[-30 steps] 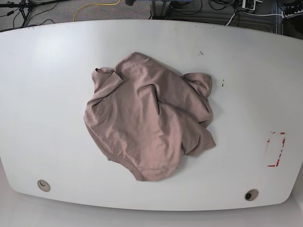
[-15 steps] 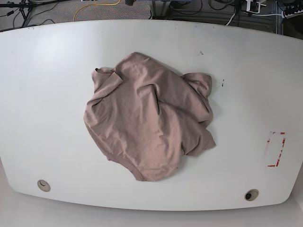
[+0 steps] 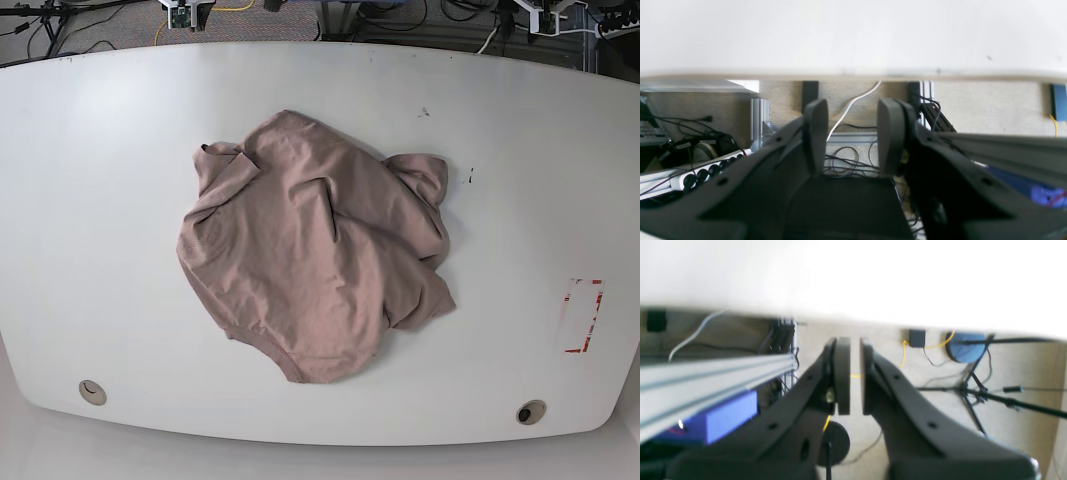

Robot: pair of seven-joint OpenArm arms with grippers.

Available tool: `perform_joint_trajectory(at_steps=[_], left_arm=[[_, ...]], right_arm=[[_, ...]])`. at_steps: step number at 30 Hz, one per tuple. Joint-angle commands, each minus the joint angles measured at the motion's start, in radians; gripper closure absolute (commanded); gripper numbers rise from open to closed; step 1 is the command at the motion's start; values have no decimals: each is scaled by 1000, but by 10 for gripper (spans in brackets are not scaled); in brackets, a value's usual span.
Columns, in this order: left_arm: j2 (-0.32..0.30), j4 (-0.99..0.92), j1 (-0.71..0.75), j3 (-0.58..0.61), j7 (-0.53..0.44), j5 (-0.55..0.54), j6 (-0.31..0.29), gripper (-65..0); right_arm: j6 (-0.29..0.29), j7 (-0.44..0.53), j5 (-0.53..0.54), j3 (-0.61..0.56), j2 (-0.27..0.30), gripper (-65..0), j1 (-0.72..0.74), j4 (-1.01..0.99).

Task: Fold the T-shirt properly
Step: 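Lower both grippers toward the table beside the pink T-shirt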

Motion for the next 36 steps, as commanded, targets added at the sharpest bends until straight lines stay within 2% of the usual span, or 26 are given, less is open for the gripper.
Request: perform_joint_trajectory(at_steps=[1,18,30,36], left_arm=[[1,14,3,-3,-22,-5,1,-224],[5,50,-53,14,-24,29,2,-227],[3,54,-130,23,-17,18,0,-226],[1,49,-160,19,-6,16,1,-223]], right_arm=[[4,19,5,3,4,-38,-2,11],[4,4,10,1,7,-34,40,30],[2,-3,5,-1,12,-26,135,31],[7,-44,26,1,11,-32,200,34]])
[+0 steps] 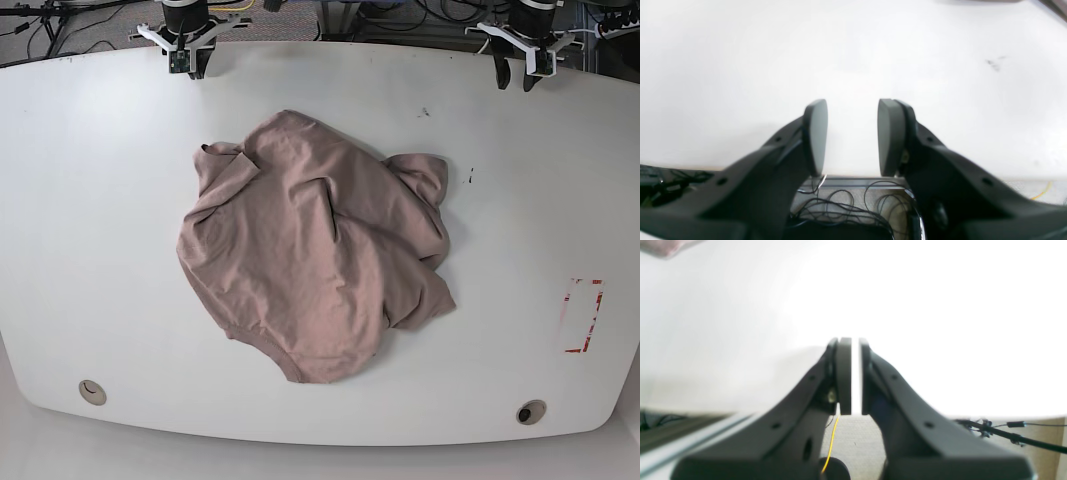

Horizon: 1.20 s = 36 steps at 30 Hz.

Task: Fold the T-shirt properly
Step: 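Lower both grippers toward the table beside the pink T-shirt, then move the right gripper onto the T-shirt edge and pinch the fabric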

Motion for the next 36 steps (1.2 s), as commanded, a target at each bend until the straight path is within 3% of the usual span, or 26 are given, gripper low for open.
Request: perform_joint_trajectory(at_steps=[1,4,6,12,26,36], left_arm=[[-6,11,-2,-8,-28,-6,1,-224],[-6,9,-13,-11,-28,-7,2,-224],[-7,11,-16,-8,-30,-3,5,-227],[-6,11,-24,-7,-25,-7,6,-227],[-8,16,-25,-17,-25,-2,5,-238],[-11,18,-54,-15,-24,4,6,-249]], right_arm=[[1,13,25,3,3,-36,14,23],[-1,-10,51,4,4,-53,26,22],[-3,-65,85,-1,3,-157,39,21],[-2,-91,88,2,4,-244,61,27],[-7,-118,53,-31,1,-271,98,44],[22,-158,57,-52,2,-295,195,55]])
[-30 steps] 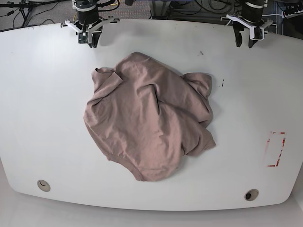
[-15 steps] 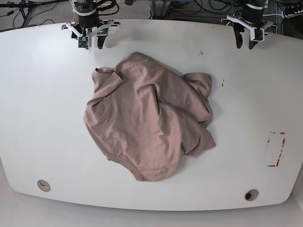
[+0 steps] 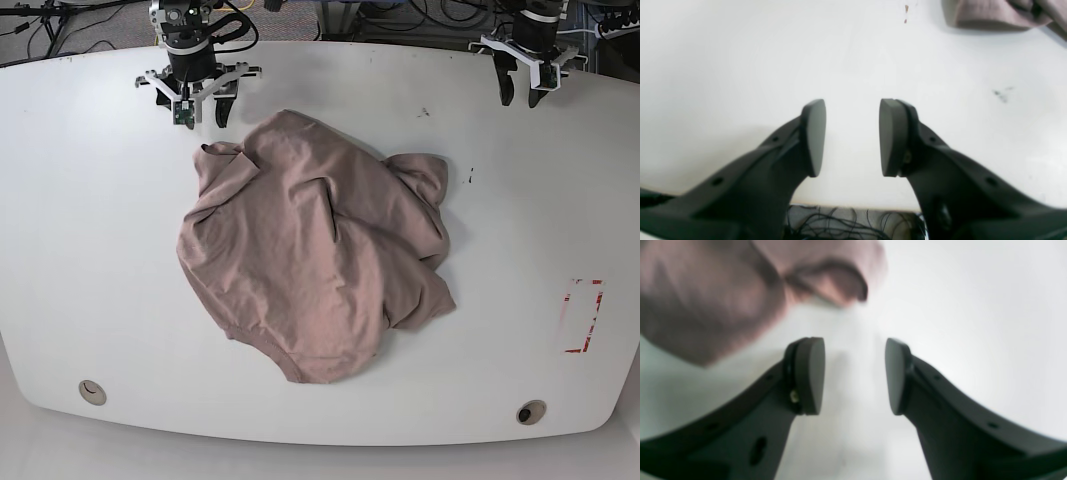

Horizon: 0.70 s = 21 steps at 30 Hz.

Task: Fold the T-shirt properly
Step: 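Move the right gripper onto the T-shirt edge and pinch the fabric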

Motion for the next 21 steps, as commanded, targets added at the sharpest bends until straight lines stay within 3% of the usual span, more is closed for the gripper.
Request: perform_joint_trajectory(at_steps=[1,21], left_arm=[[-7,19,-5,-6,-22,3,3,-248],[-5,24,-105,0,20,0,-4,-266]], right_arm=[[21,2,6,1,1,-298,21,14],[132,-160,3,25,25,-291,253,-18]])
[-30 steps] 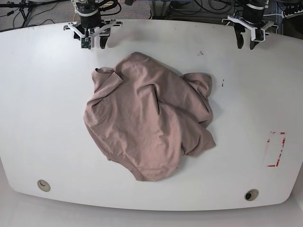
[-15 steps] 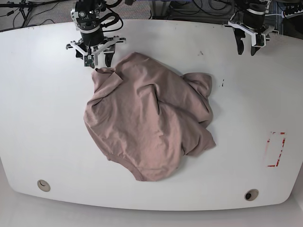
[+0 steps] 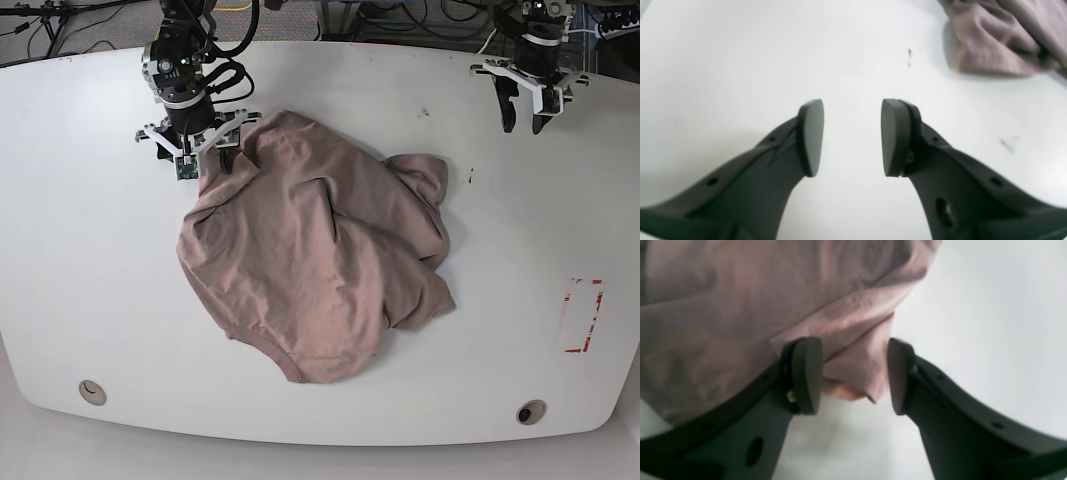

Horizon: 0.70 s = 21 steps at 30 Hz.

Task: Fold the T-shirt properly
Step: 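Move the right gripper onto the T-shirt edge and pinch the fabric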

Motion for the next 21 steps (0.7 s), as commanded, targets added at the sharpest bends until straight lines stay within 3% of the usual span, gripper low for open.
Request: perform_joint_trajectory(at_steps=[1,7,15,21], left_arm=[[-3,23,1,-1,-26,-3,-1,-265],[10,30,-6,1,-31,-4,-5,-252],[15,27,-10,0,-23,0,-4,-252],[20,27,-13,0,-22,0,-8,-253]], right_arm=[[28,5,4,2,6,-291,22,8],[117,-37,-9,-11,2,-295,45,-4],[183,-90,-9,-5,11,-313,102,-7],[196,-103,-10,2,19,-329,123,-11]])
